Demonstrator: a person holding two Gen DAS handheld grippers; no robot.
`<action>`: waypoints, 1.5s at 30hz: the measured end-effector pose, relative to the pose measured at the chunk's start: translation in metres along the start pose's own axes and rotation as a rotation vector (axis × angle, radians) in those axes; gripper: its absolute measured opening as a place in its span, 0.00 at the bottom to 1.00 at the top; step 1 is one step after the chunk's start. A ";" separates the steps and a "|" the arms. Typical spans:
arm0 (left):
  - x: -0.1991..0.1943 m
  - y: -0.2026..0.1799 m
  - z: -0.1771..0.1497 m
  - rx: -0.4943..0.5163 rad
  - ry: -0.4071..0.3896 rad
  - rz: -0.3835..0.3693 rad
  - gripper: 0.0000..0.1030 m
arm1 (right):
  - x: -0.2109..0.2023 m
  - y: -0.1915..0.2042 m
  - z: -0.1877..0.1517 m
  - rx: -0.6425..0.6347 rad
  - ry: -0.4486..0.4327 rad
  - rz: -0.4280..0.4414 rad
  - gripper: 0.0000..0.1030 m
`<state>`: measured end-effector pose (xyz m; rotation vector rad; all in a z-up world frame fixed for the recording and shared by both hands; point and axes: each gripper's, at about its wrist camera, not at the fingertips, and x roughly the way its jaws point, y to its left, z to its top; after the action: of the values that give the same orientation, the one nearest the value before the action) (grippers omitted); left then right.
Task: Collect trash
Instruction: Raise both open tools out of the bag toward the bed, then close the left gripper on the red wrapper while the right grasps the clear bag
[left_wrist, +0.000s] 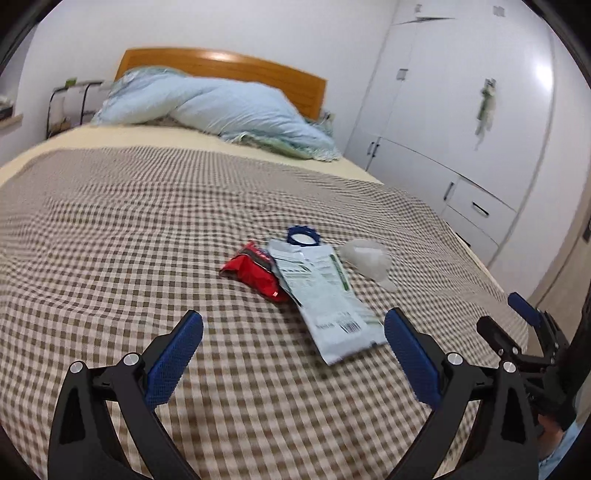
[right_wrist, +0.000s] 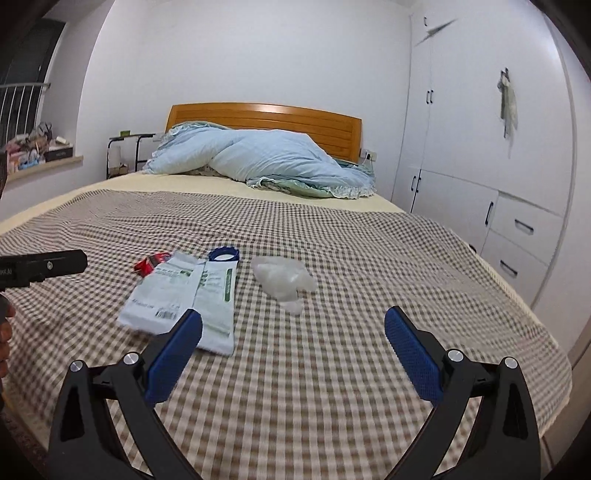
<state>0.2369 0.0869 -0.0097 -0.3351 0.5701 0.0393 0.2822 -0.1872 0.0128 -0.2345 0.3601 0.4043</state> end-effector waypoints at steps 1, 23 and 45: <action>0.004 0.005 0.003 -0.021 0.009 -0.003 0.93 | 0.006 0.002 0.005 -0.016 -0.001 -0.008 0.92; 0.118 0.079 0.035 -0.452 0.208 -0.076 0.62 | 0.104 0.014 0.044 -0.270 0.108 -0.118 0.92; 0.155 0.087 0.044 -0.504 0.243 -0.022 0.36 | 0.149 0.013 0.037 -0.322 0.182 -0.092 0.92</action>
<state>0.3799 0.1749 -0.0842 -0.8442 0.7964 0.1226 0.4159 -0.1140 -0.0128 -0.6024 0.4607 0.3493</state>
